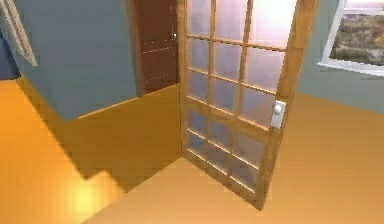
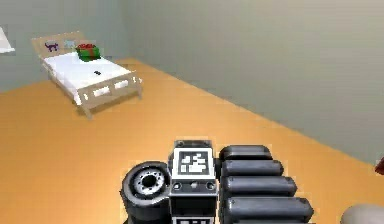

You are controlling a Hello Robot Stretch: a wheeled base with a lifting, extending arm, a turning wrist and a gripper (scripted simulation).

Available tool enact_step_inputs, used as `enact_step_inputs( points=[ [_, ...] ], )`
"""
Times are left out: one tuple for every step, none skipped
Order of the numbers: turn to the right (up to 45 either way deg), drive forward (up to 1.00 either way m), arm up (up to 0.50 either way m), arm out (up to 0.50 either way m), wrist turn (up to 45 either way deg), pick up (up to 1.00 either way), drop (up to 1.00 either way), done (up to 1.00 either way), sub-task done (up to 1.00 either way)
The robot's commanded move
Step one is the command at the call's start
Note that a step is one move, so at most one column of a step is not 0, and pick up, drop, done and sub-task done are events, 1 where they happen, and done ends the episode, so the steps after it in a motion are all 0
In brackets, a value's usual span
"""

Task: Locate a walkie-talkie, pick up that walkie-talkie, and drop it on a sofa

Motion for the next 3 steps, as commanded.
enact_step_inputs(
  points=[
    [-39.0, 0.0, 0.0, 0.0, 0.0, 0.0, 0.0, 0.0, 0.0],
    [0.0, 0.25, 0.0, 0.0, 0.0, 0.0, 0.0, 0.0, 0.0],
    [-12.0, 0.0, 0.0, 0.0, 0.0, 0.0, 0.0, 0.0, 0.0]
  ],
)
